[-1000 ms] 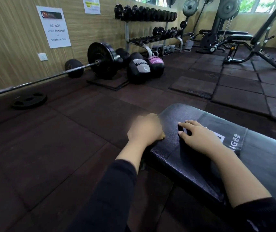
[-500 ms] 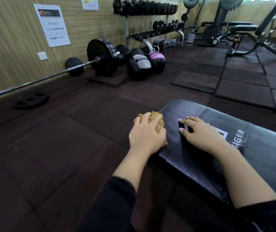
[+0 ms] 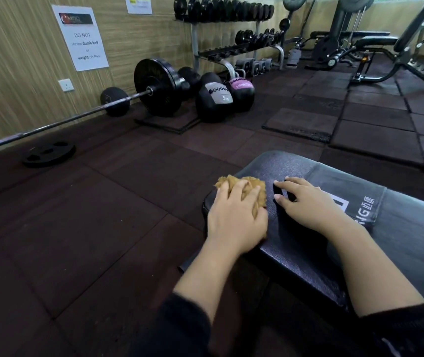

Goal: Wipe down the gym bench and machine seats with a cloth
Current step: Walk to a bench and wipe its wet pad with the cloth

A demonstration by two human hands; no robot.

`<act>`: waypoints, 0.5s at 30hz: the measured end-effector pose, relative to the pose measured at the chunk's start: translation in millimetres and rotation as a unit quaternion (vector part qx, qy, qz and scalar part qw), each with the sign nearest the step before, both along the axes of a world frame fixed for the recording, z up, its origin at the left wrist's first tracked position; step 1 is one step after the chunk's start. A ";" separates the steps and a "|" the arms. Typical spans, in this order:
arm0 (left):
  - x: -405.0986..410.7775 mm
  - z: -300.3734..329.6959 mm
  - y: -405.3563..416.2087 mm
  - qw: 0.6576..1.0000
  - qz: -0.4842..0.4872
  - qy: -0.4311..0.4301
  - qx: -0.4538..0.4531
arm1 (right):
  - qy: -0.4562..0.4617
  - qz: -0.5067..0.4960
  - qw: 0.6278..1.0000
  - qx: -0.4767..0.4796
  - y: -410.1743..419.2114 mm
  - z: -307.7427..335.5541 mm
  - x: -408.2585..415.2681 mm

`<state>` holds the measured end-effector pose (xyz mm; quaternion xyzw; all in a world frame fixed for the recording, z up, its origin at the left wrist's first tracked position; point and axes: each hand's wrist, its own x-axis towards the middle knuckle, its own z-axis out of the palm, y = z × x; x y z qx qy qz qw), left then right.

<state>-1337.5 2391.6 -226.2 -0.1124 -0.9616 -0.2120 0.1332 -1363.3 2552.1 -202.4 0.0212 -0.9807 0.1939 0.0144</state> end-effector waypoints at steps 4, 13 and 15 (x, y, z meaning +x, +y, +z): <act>-32.4 12.2 -12.6 0.988 0.089 -0.122 0.039 | 0.002 0.007 1.000 -0.001 2.5 -1.1 0.7; 19.7 -14.3 -12.7 0.983 0.175 0.046 -0.035 | 0.008 0.009 1.000 0.002 3.1 -1.9 3.8; 18.6 -9.9 1.3 0.989 0.113 0.069 -0.060 | 0.015 0.007 1.000 0.004 2.3 -1.7 5.0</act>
